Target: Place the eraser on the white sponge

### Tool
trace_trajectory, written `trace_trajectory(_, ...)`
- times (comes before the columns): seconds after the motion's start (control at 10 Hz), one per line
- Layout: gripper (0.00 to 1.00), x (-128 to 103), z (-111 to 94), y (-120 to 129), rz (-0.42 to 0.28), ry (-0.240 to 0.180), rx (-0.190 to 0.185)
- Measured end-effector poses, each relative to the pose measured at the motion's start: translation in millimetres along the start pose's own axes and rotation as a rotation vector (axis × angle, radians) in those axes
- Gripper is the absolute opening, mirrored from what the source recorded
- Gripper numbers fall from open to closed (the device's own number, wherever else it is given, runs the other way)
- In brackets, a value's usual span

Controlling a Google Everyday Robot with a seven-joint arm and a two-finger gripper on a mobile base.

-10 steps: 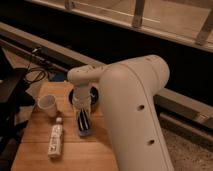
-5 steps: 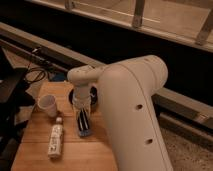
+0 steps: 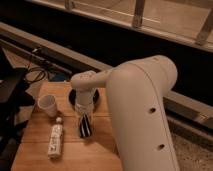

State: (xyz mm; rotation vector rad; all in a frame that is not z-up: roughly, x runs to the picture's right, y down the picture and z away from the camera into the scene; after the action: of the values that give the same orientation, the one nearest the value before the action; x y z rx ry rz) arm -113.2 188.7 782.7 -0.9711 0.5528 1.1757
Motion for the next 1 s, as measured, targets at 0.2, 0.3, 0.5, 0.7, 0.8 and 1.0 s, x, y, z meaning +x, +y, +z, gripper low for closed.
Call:
trace_trajectory(0.2, 0.15, 0, 1, 4, -0.018, 0.003, -0.003)
trace_trajectory(0.3, 0.21, -1, 1, 5, -0.026, 0.003, -0.002)
trace_trajectory(0.5, 0.23, -5, 0, 8, -0.045, 0.006, 0.004)
trace_trajectory(0.7, 0.36, -7, -1, 6, -0.042, 0.007, 0.008)
trace_trajectory(0.8, 0.47, -7, -2, 2, -0.035, 0.007, 0.009)
trace_trajectory(1.0, 0.69, -7, -2, -5, -0.017, 0.009, 0.006)
